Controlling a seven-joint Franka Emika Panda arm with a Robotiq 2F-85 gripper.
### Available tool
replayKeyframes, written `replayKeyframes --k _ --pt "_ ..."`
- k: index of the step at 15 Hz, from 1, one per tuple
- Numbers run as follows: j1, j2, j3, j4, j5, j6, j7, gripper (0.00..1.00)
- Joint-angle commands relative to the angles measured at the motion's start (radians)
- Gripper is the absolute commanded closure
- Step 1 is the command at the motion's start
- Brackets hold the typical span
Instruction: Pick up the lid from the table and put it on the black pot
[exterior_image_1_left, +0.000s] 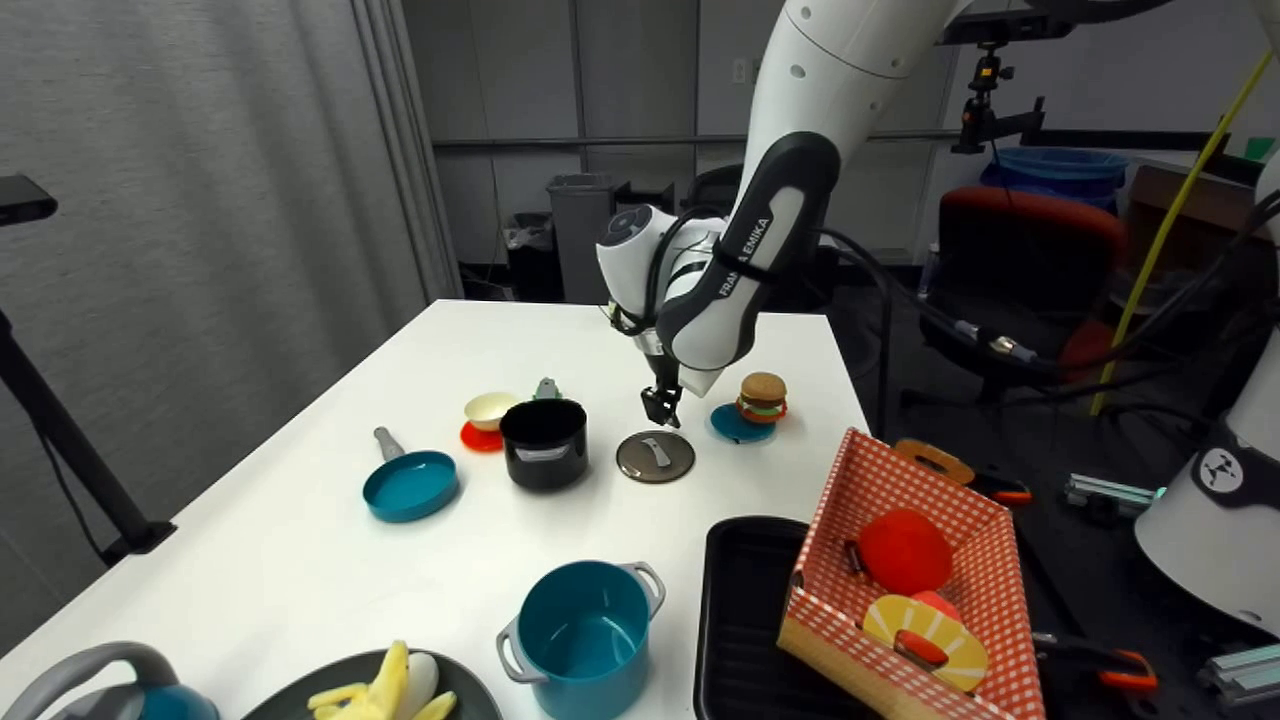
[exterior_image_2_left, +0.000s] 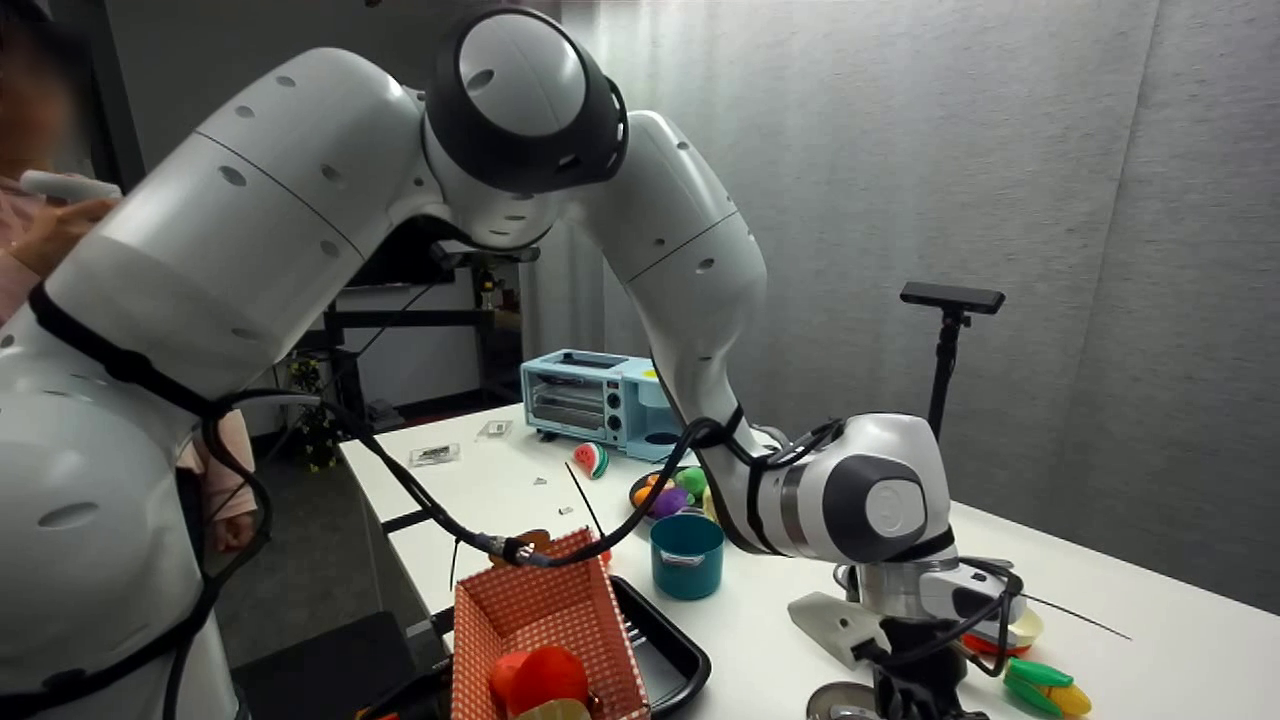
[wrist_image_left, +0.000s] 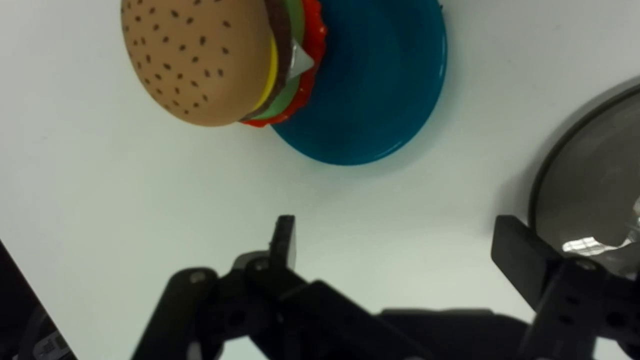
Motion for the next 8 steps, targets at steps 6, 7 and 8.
replayKeyframes --k 6,7,8 --pt "0.108 0.069 -0.135 0.010 -0.125 0.155 0.118 0.00" --pt "0.115 0.076 -0.145 0.009 -0.122 0.176 0.121 0.00" --pt "0.102 0.071 -0.128 0.005 -0.098 0.182 0.095 0.00"
